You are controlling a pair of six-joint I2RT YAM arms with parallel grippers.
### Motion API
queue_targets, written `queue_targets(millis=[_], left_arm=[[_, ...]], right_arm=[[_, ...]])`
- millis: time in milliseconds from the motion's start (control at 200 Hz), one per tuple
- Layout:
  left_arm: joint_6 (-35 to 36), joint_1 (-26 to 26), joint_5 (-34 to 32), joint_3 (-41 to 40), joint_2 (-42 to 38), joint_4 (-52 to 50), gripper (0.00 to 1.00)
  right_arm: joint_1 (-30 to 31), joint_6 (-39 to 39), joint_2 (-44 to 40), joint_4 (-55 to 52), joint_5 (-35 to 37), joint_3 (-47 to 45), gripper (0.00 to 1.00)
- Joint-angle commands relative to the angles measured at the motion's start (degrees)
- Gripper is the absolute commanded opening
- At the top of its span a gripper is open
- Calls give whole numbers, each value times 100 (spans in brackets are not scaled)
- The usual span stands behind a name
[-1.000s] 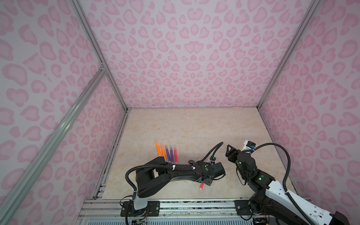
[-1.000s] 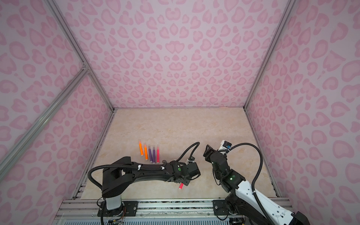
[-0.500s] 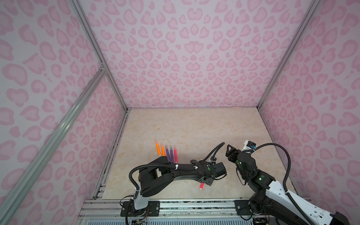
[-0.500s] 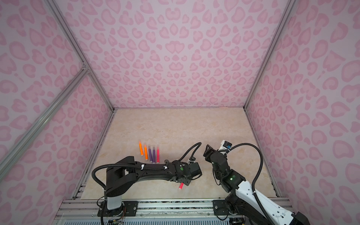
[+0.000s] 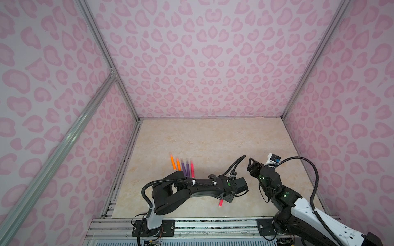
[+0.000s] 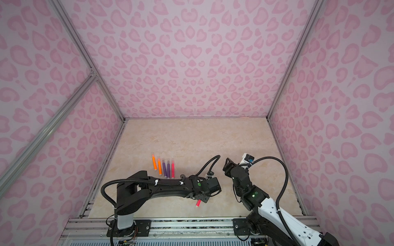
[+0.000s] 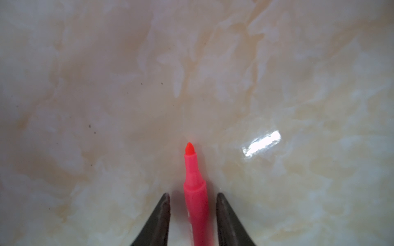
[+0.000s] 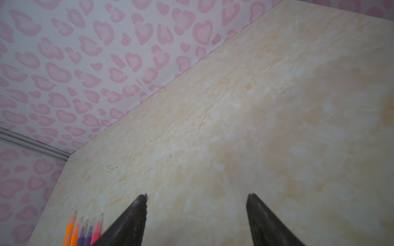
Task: Insert pens into pen caps
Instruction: Pick up the pen from the bottom-center of the table.
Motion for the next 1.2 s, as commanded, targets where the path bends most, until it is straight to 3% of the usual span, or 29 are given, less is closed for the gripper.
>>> queue_targets(millis=[0, 380, 1095, 1195], left_arm=[[-76, 2, 231, -5, 109, -198, 37], [-130, 23, 675, -115, 4, -184, 32], [-19, 90, 658, -237, -66, -368, 32], [15, 90, 652, -222, -22, -405, 27]], right_arm=[[-7, 0, 15, 66, 15, -27, 75], [-30, -4, 41, 89, -5, -19, 75], [-35, 5, 164, 146, -20, -10, 75], [-38, 4, 166, 147, -20, -10, 75]])
